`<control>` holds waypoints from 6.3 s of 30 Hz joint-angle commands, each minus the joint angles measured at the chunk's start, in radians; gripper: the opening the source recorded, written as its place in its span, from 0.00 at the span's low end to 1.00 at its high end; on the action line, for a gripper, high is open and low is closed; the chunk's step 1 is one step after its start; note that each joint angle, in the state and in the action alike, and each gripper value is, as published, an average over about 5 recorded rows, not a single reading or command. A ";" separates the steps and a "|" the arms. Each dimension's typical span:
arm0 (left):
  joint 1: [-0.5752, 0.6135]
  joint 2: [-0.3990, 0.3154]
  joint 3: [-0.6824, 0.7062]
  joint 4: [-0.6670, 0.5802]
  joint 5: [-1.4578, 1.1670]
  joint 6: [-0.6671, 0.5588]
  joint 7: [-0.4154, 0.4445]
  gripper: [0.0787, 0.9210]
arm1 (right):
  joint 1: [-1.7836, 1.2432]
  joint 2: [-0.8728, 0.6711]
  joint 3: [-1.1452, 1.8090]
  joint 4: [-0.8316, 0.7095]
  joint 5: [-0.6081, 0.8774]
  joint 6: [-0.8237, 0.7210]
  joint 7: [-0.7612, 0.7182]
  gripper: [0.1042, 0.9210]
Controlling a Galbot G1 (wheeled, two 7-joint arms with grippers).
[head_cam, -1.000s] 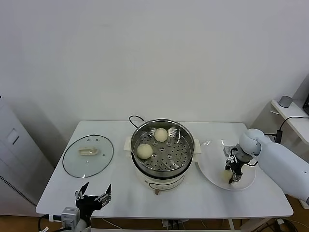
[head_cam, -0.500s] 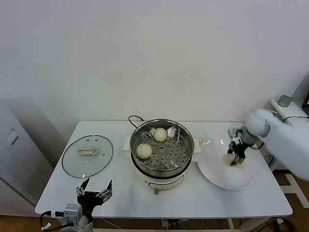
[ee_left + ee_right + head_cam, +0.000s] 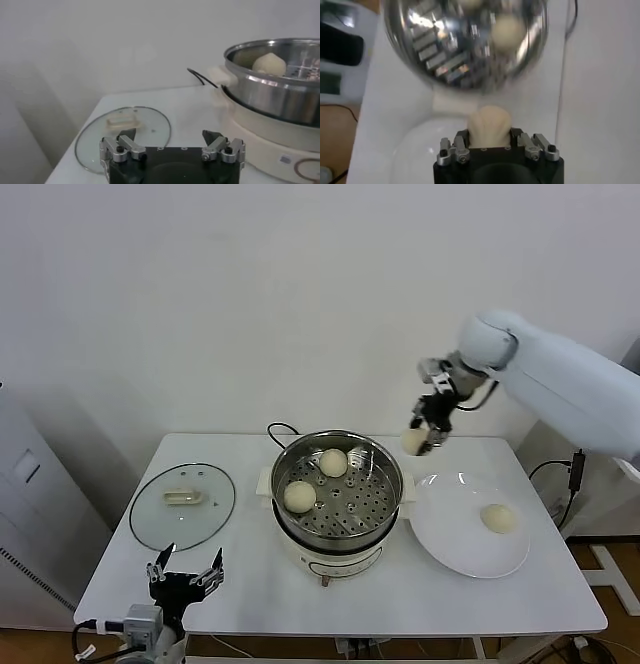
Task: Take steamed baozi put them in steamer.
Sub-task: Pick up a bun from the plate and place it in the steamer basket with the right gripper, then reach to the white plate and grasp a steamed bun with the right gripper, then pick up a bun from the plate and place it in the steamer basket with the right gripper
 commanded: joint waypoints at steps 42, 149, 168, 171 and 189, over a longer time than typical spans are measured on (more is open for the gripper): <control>0.001 -0.042 0.025 -0.021 -0.014 -0.004 0.000 0.88 | -0.233 0.293 -0.034 0.184 -0.419 0.858 -0.006 0.52; 0.030 -0.046 0.031 0.007 -0.045 0.052 0.031 0.88 | -0.763 -0.027 0.896 -0.496 -0.836 0.234 0.172 0.74; 0.005 -0.044 0.036 0.012 0.039 0.037 0.012 0.88 | -0.370 -0.255 0.330 -0.016 -0.206 -0.136 0.140 0.53; 0.001 -0.037 0.033 0.010 0.039 0.036 0.012 0.88 | -0.203 -0.241 0.170 0.053 -0.104 -0.226 0.146 0.53; -0.010 -0.012 0.033 -0.012 0.022 0.034 -0.003 0.88 | 0.068 0.079 -0.199 0.122 0.221 -0.470 0.209 0.52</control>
